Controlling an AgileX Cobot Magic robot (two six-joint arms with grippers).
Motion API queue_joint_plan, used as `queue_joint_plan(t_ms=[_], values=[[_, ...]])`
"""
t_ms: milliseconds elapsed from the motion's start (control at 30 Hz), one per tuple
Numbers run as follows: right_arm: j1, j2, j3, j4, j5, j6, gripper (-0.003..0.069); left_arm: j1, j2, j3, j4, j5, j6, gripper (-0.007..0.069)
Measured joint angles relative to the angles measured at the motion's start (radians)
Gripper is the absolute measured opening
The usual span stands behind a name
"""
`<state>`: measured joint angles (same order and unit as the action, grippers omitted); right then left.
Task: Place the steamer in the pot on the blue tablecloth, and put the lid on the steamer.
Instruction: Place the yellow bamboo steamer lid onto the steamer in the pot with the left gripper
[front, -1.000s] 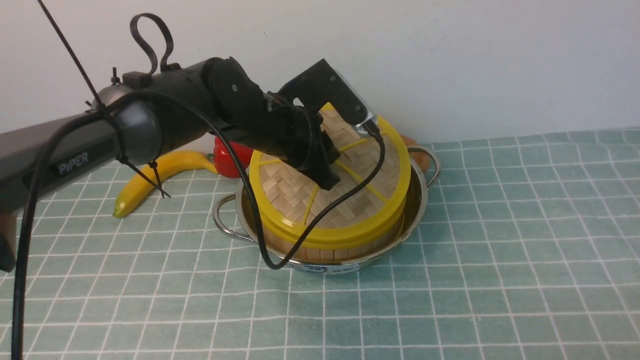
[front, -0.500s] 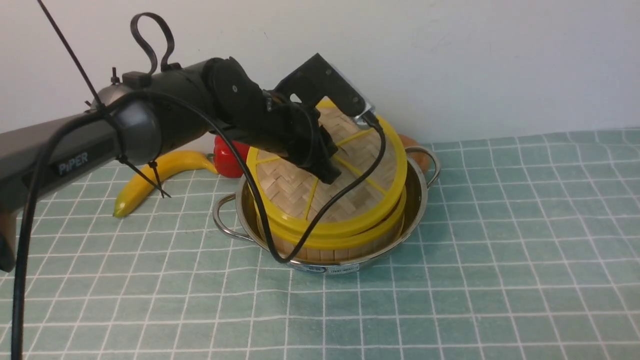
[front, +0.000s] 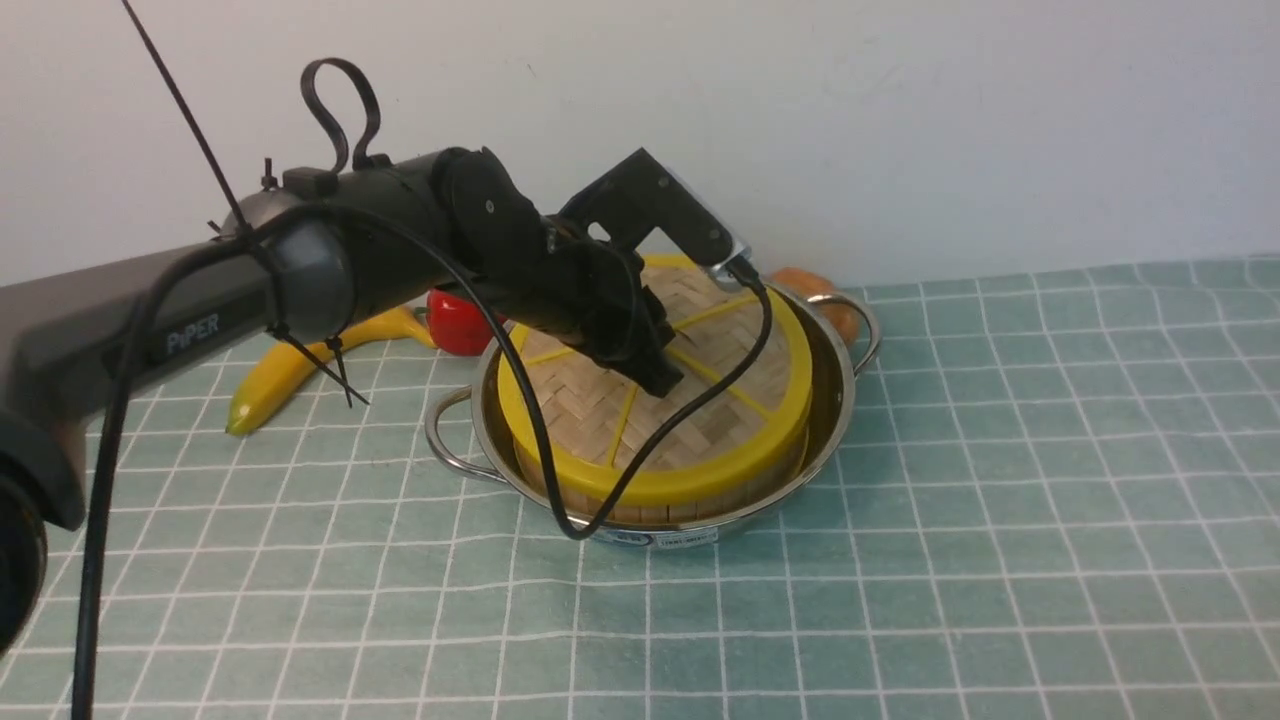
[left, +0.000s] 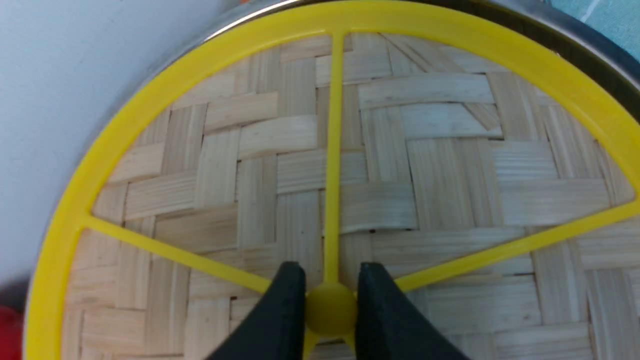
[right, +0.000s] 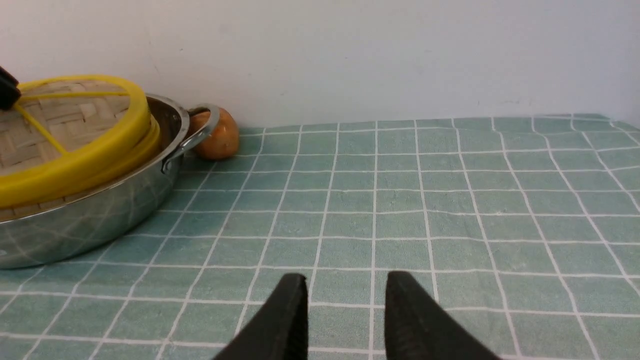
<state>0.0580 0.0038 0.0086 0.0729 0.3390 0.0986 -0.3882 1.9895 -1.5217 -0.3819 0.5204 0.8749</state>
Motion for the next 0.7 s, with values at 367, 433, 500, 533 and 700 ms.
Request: queue_joint_plan(t_ms=[367, 433, 500, 533, 700], values=[[0.000, 0.000, 0.000, 0.000, 0.000, 0.000, 0.0240, -0.004, 0.000, 0.000, 0.000, -0.022, 0.002, 0.0120], [0.000, 0.000, 0.000, 0.000, 0.000, 0.000, 0.0240, -0.004, 0.000, 0.000, 0.000, -0.025, 0.005, 0.0120], [0.000, 0.000, 0.000, 0.000, 0.000, 0.000, 0.0240, -0.005, 0.000, 0.000, -0.001, -0.027, 0.008, 0.0120], [0.000, 0.000, 0.000, 0.000, 0.000, 0.000, 0.0240, -0.005, 0.000, 0.000, -0.001, -0.028, 0.008, 0.0120], [0.000, 0.000, 0.000, 0.000, 0.000, 0.000, 0.0240, -0.005, 0.000, 0.000, -0.001, -0.046, 0.011, 0.0120]])
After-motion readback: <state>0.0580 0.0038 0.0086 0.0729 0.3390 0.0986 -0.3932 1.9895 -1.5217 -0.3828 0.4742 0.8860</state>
